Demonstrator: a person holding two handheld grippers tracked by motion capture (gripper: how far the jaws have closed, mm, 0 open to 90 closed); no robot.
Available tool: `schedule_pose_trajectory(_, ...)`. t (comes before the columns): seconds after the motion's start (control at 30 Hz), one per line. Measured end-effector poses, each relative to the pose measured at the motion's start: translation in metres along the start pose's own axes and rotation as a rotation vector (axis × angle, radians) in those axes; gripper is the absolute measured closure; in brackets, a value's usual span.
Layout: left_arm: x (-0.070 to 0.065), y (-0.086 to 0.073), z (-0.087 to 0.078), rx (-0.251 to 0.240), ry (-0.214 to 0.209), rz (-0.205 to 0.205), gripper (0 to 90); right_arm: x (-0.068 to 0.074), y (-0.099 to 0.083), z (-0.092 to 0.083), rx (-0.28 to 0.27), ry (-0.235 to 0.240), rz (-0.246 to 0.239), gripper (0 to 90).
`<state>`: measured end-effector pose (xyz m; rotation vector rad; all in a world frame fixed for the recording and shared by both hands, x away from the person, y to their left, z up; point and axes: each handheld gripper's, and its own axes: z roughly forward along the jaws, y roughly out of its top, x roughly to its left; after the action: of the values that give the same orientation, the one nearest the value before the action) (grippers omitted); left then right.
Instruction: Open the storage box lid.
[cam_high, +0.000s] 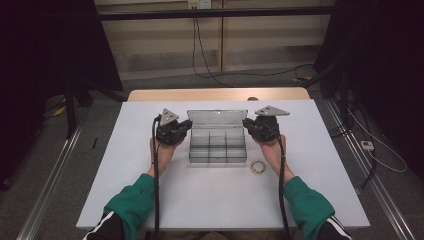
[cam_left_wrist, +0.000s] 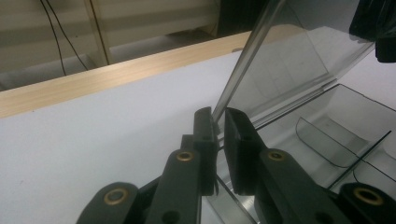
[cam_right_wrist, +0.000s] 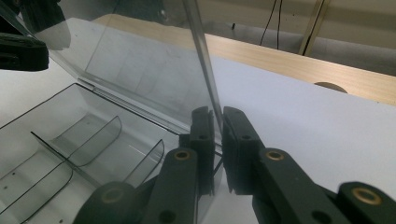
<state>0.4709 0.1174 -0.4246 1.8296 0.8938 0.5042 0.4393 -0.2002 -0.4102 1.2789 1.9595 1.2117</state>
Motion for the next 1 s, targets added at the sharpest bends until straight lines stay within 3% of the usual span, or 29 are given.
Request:
schedule_pose_trajectory(0.37, 0.002, -0.004, 0.009, 0.03, 0.014, -0.005, 83.2, -0.001, -0.002, 0.009, 0.021, -0.025, -0.003, 83.3)
schedule_pose_trajectory(0.47, 0.004, -0.006, 0.013, 0.043, 0.009, -0.031, 83.3, -0.002, -0.002, 0.012, 0.026, -0.025, 0.005, 83.3)
schedule_pose_trajectory(0.6, 0.005, -0.009, 0.017, 0.062, 0.027, -0.049, 83.4, -0.003, -0.003, 0.015, 0.035, -0.032, 0.011, 83.3)
schedule_pose_trajectory(0.83, 0.004, -0.01, 0.019, 0.079, 0.05, -0.045, 83.0, -0.006, -0.006, 0.022, 0.056, -0.064, -0.006, 84.4)
schedule_pose_trajectory(0.93, 0.005, -0.008, 0.016, 0.079, 0.055, -0.045, 77.2, -0.006, -0.006, 0.021, 0.064, -0.076, -0.013, 83.9)
schedule_pose_trajectory(1.0, 0.005, -0.006, 0.011, 0.09, 0.059, -0.045, 68.8, -0.007, -0.005, 0.018, 0.067, -0.069, -0.009, 81.4)
